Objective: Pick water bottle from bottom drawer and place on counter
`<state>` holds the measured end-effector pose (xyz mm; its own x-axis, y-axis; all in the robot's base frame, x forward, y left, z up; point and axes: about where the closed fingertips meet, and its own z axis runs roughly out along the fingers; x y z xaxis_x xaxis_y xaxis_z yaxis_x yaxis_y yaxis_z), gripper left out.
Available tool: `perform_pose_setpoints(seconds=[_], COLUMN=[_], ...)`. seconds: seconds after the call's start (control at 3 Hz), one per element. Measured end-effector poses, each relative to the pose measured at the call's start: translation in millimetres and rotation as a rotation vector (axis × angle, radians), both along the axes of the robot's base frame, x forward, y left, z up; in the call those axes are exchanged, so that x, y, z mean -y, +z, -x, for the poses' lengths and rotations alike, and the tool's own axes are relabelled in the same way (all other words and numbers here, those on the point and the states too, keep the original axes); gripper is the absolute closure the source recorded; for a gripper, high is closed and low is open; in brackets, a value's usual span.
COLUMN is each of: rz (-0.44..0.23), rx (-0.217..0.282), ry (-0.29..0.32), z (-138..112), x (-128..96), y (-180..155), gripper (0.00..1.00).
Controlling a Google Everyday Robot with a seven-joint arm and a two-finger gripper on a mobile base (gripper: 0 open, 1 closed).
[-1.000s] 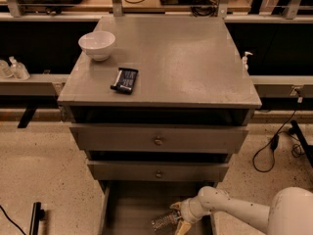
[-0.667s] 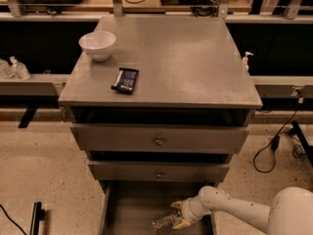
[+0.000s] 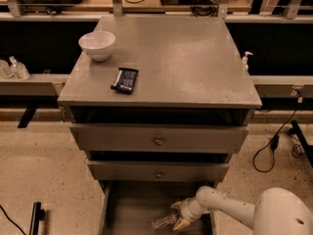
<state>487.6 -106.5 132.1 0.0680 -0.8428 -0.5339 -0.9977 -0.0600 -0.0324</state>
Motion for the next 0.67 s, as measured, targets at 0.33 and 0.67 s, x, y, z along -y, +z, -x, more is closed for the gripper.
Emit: perform_pose_setpoints(seconds=[0.33,0.67], rz=[0.009,-0.008], rx=[-0.011,-0.003], ry=[0.001,0.003], z=[-1.2,-0.7], x=[1.4,-0.3], y=[-15.9,-18.4], gripper=[0.39,0.55])
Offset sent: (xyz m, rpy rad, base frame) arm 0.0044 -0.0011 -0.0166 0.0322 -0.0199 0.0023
